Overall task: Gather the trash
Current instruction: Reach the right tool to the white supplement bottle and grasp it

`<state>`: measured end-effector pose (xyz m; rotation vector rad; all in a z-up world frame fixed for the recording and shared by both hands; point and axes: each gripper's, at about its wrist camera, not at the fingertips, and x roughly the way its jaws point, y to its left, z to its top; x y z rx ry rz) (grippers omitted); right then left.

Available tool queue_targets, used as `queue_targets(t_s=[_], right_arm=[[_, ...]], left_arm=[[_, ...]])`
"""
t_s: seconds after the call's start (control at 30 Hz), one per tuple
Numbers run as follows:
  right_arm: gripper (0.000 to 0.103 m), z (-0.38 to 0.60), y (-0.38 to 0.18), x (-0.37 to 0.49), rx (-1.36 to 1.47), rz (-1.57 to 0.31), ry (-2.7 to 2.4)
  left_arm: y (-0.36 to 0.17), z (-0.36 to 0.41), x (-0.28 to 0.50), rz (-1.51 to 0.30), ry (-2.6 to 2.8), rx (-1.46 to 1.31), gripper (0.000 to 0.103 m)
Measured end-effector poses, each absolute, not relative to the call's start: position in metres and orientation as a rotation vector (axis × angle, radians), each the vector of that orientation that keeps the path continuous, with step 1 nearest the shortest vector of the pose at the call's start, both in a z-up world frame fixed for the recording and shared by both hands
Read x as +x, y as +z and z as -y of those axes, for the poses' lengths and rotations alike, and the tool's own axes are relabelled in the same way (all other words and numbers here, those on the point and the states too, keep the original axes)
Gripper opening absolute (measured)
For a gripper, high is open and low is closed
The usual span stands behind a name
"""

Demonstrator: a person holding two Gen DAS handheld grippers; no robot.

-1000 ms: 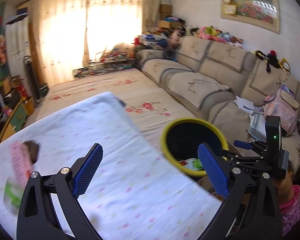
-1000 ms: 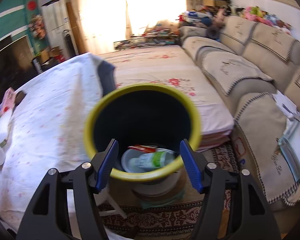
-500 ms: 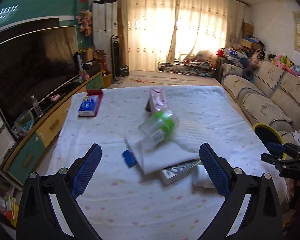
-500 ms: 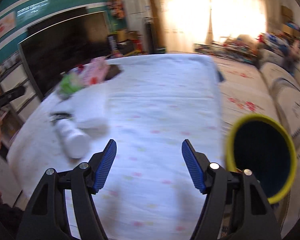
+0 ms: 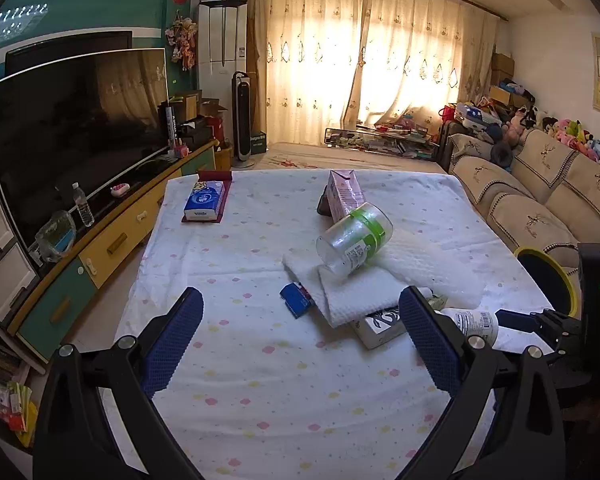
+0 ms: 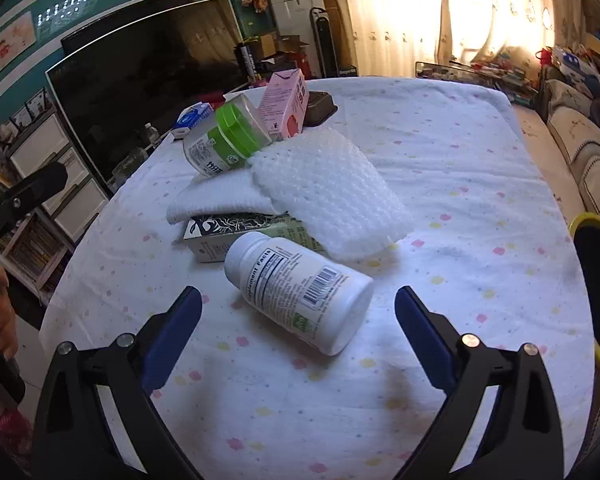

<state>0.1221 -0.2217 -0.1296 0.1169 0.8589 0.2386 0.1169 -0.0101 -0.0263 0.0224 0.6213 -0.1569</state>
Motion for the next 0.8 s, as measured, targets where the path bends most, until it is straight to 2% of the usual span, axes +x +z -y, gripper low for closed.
queue_targets(t_s=[0.57,0.63,0.67,0.8], right_arm=[[0.094,0.2,-0.142,0.137,0.173,-0.832,-0.035],[0.092,0.199,-0.142,0.137,0.165,-0.824,-0.037],[0.087,0.199,-0.142,0.137,0.162,-0.825,-0.038],[0.086,0.203,-0.141,0.134,0.178,-0.82,-0.015]], left_arm=[[-0.04,0.001,0.12,-0.641,-0.201,-0.004,0.097],[-0.041,0.001,0.12,-0.641,-0.203,-0.002,0.097],[-0.041,0.0,0.12,-0.641,-0.203,-0.002,0.097],[-0.041,0.001,0.119,-0.639,-0.21,0.001,0.097]])
